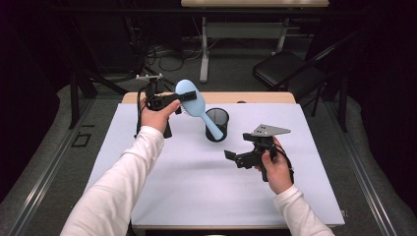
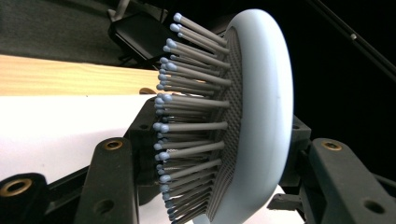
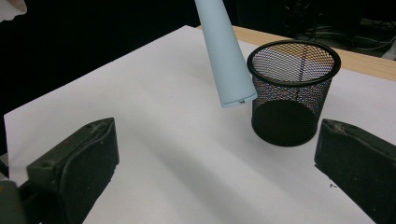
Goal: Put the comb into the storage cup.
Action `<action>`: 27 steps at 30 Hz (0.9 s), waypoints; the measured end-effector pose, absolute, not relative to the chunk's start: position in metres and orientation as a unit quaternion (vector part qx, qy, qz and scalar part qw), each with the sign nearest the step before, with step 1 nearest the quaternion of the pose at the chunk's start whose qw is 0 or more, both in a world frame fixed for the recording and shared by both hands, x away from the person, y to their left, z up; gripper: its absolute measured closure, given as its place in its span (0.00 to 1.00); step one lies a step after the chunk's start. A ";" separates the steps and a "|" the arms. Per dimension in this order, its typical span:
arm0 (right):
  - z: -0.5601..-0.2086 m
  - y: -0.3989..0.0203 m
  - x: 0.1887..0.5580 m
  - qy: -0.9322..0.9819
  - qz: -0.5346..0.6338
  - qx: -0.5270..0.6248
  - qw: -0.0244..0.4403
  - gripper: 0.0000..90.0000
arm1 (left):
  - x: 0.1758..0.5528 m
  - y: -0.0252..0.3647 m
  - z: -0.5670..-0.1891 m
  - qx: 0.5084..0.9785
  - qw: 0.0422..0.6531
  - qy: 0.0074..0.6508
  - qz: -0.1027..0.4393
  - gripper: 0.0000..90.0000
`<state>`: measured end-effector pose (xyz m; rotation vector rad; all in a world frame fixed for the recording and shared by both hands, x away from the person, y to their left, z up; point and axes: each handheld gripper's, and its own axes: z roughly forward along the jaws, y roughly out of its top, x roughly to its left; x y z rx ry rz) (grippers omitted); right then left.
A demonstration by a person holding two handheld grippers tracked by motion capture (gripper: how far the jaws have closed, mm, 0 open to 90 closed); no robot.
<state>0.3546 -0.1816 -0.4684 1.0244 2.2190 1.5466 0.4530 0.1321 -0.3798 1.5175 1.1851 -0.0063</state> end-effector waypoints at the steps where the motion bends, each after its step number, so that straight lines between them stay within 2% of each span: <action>1: -0.468 -0.182 0.355 0.761 0.530 0.353 0.124 0.00 | 0.453 0.132 -0.379 0.647 0.571 0.505 0.000 0.53; 16: -0.469 -0.182 0.355 0.763 0.528 0.352 0.124 0.00 | 0.458 0.129 -0.368 0.657 0.564 0.498 0.047 0.53; 27: -0.471 -0.181 0.356 0.764 0.526 0.353 0.124 0.00 | 0.464 0.130 -0.362 0.652 0.566 0.502 0.058 0.53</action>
